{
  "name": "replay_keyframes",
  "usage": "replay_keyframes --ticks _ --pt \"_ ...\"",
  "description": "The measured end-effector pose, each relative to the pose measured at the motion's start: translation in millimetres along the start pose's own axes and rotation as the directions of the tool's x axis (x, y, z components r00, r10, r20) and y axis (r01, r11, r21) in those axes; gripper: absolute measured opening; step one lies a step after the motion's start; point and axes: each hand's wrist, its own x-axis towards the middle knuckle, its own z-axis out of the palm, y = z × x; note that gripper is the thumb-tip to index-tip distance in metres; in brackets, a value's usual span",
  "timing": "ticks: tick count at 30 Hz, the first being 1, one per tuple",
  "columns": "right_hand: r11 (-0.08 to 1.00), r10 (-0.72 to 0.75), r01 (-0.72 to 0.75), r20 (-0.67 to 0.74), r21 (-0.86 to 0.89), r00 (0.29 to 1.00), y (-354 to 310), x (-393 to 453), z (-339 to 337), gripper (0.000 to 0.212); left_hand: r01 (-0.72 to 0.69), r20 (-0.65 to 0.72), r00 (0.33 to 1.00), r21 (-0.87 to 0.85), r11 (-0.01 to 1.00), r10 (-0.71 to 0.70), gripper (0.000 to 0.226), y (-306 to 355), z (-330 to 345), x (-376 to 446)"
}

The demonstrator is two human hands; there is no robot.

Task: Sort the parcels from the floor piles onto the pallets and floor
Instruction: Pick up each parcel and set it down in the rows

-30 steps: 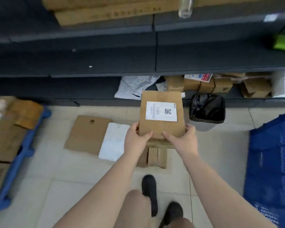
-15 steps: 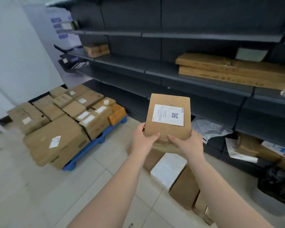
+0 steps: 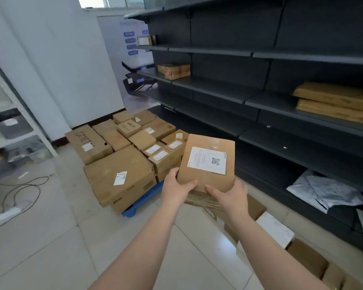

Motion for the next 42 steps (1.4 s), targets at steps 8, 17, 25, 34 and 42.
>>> replay_keyframes --ticks 8,17,25,34,42 --pt "0.998 0.062 -0.062 0.040 -0.006 0.997 -16 102 80 0.071 0.045 -0.037 0.998 0.017 0.999 -0.044 0.059 -8 -6 119" --pt "0.997 0.022 -0.008 0.186 -0.077 0.982 -74 261 163 0.070 0.135 -0.147 0.978 -0.082 0.987 -0.146 0.054 14 -18 279" --pt "0.994 0.050 -0.032 0.183 -0.104 0.982 -95 369 257 0.072 0.170 -0.132 0.975 -0.073 0.983 -0.179 0.064 -9 -37 430" --pt "0.979 0.192 -0.190 0.023 -0.071 0.981 -121 474 348 0.066 0.146 0.126 0.981 0.037 0.989 -0.149 0.051 -28 -46 610" --pt "0.888 0.446 -0.452 -0.078 -0.083 0.892 -94 564 371 0.067 0.202 0.352 0.904 0.147 0.968 -0.242 0.067 -54 17 717"
